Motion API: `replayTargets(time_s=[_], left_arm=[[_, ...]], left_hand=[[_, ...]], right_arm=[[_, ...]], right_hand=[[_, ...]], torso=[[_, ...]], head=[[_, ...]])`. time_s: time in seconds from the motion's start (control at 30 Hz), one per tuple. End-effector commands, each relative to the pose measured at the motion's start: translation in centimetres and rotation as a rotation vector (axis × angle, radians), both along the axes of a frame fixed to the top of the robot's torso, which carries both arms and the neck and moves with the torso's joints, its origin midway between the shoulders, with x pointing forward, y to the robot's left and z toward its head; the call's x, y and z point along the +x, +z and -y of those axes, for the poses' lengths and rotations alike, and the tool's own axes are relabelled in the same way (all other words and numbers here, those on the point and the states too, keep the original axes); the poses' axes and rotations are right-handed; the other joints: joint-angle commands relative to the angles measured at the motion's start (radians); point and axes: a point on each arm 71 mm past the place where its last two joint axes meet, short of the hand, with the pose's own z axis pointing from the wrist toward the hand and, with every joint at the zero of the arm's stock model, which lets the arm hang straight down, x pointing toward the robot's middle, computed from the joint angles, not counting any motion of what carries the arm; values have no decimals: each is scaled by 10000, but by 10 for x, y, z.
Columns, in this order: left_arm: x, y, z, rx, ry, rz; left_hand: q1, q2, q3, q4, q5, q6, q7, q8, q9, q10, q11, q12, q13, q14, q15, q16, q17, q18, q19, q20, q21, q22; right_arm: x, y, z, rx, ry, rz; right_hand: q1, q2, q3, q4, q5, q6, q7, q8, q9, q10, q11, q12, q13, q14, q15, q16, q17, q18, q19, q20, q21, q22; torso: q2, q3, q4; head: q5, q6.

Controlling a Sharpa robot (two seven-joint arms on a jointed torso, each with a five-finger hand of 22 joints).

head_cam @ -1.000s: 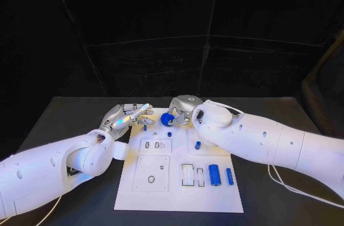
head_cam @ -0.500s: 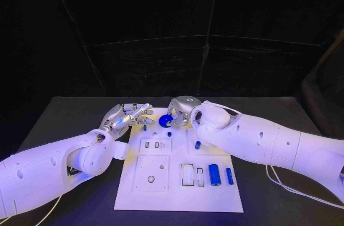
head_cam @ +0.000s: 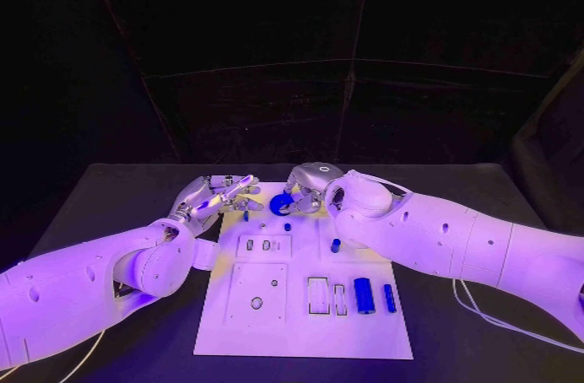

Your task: Assemble the parts on the task board

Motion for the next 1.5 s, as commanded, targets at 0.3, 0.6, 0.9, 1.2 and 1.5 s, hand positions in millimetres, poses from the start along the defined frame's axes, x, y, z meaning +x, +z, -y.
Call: replayTargets(time_s=[0.3,0.6,0.9,1.2,1.5], left_arm=[[-1,2,-3,1,-82,22],[-2,2,-7,3,-47,54],[-1,1,-4,-28,-102,59],[1,0,-2,-49,-140,46],[1,-2,-1,-59,-160,30]], left_hand=[[-33,108,15,-53,-51,6,68,-38,-16,-16,68,-37,-4,-43,-6,-35,18,53,-30,25,-46,-12],[-41,117,11,-53,-52,3,72,-46,-16,-19,72,-44,-4,-47,-2,-50,29,53,-31,29,-54,-18],[-38,121,13,-55,-51,6,67,-45,-16,-16,70,-44,-4,-49,0,-54,32,53,-32,30,-57,-19],[-38,121,13,-55,-51,6,67,-45,-16,-16,70,-44,-4,-49,0,-54,32,53,-32,30,-57,-19],[-32,134,17,-62,-50,15,54,-45,-13,-4,65,-43,-1,-57,1,-69,39,53,-36,32,-65,-24]], right_arm=[[-7,14,52,2208,22,480],[-16,17,142,4648,70,-1038],[-16,16,189,5016,-244,-1279],[-15,-7,207,4907,-537,-1578],[-14,-30,211,4423,-833,-1775]], right_hand=[[349,350,-139,-96,583,-33,-19,-33,11,-94,24,-71,41,631,53,-194,851,-85,-171,48,-115,-264],[1721,487,-67,-945,727,-16,-47,-7,18,-554,-28,-814,-591,507,-1,-535,325,34,-570,-1,-424,-864],[1953,402,-176,-1178,925,99,-94,25,30,-535,-71,-829,-611,532,-36,-523,379,29,-542,-30,-434,-853],[2032,345,-244,-1276,983,74,-97,-4,18,-564,-78,-884,-659,539,-46,-519,400,32,-549,-45,-448,-873],[2012,363,-341,-1308,887,-102,-64,-65,-15,-615,-48,-967,-734,537,-27,-535,388,44,-592,-39,-484,-943]], torso=[[-42,26,-94],[-157,128,-366],[-156,181,-393],[-157,167,-374],[-145,147,-338]], head=[[50,34],[108,103],[65,93],[-222,60],[-249,-7]])
